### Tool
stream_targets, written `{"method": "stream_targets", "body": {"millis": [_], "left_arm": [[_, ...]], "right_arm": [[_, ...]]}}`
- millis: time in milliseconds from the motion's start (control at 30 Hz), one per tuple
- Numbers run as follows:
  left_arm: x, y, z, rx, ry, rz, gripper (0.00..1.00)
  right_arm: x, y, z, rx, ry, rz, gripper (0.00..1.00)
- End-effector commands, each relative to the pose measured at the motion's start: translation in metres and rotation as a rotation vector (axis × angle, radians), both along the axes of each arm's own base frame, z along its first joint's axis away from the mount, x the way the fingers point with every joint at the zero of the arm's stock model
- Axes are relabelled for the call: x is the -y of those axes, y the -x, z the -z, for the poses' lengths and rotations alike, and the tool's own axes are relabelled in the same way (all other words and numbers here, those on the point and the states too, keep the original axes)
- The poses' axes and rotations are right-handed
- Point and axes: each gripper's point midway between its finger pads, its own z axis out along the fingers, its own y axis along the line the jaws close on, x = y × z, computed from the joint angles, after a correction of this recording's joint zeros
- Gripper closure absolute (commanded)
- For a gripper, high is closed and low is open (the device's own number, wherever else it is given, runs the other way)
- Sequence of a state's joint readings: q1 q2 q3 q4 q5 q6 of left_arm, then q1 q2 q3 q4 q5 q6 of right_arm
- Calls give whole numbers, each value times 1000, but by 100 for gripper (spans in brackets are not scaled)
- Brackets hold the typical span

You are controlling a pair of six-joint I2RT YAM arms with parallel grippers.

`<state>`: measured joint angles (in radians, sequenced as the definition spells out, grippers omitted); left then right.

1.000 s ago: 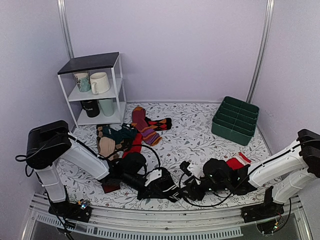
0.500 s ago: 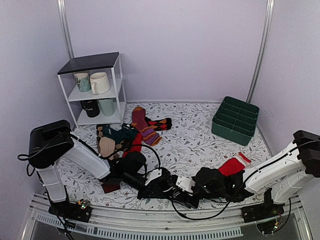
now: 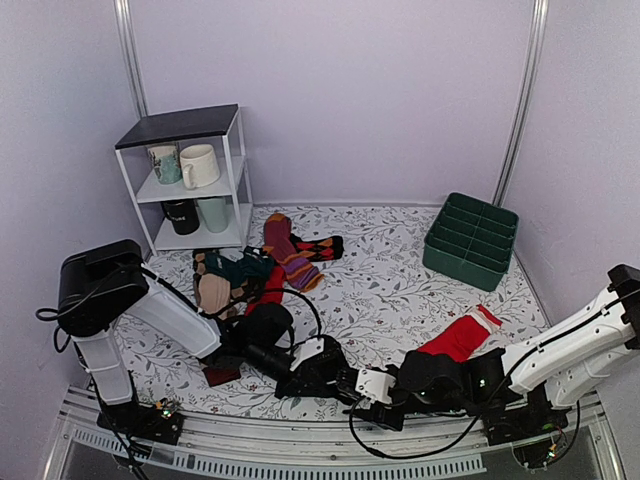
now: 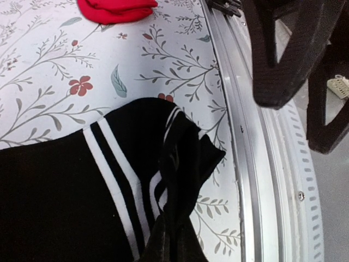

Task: Roll the socks
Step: Roll the sock at the center of the board.

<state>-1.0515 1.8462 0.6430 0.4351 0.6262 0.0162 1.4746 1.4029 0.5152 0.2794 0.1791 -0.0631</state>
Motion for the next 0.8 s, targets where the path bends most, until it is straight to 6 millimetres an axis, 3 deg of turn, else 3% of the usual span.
{"method": "stream_targets", "body": {"millis": [0,167,333,767], "left_arm": [[-33,13,48,-85,-202,-21,100],[-33,13,49,-86,-203,-20,100],[-34,14,49,-86,-203,-16,100],[-36,16,49,-90,-199,-12,100]], "right_arm": [[2,2,1,12,29,1,49],[-3,3,25,20,109,-21,50],[-9,-2,27,70,125,-24,50],[3,-24,53,106,208,67,50]]}}
